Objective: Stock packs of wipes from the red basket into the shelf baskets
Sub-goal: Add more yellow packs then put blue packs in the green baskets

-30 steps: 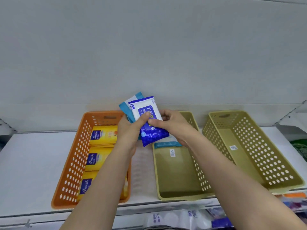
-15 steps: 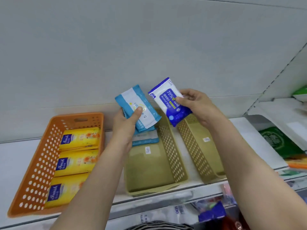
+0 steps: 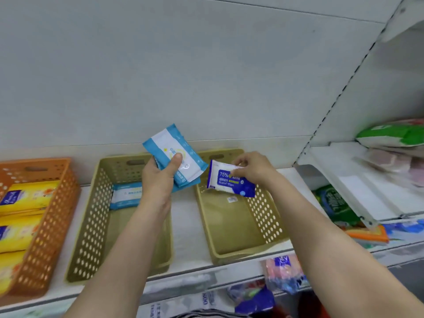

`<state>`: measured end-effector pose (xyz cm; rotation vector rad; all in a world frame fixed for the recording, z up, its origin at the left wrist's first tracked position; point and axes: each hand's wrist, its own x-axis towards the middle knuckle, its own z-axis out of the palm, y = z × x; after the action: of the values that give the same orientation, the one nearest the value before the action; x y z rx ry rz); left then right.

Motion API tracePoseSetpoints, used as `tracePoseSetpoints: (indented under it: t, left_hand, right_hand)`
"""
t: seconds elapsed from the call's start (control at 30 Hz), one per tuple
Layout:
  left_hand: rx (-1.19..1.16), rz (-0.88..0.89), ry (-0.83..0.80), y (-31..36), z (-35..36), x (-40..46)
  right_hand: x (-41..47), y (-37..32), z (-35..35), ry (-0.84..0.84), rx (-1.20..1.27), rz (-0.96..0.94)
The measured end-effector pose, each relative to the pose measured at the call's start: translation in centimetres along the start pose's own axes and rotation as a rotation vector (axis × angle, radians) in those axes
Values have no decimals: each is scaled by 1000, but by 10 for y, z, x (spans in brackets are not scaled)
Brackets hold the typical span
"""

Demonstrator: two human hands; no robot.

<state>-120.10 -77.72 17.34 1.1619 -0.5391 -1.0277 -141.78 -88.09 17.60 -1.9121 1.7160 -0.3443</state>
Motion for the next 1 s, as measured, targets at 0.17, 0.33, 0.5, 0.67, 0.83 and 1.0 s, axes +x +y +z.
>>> tracePoseSetpoints:
  t: [0.17,0.33,0.5,0.67,0.83,1.0]
  left_hand:
    - [8,15,103,-12,4,-11]
    - [-1,35,149,-18,-5,-22]
    - [7,32,184,-22,-7,-28]
    - [28,27,180,-24,-2,-34]
    - [30,24,140,-17,-4,-39]
    - [16,50,113,-12,-4,-35]
  right_hand:
    - [29,-11,33,-91,-167,-156]
    - [37,4,66,-8,-414,-290]
    - [40,12,76,-35,-209,-110]
    - [31,22,92,-119,-300,-76]
    - [29,6,84,-50,-73,-48]
    - [-3,-66,35,-168,789,-51]
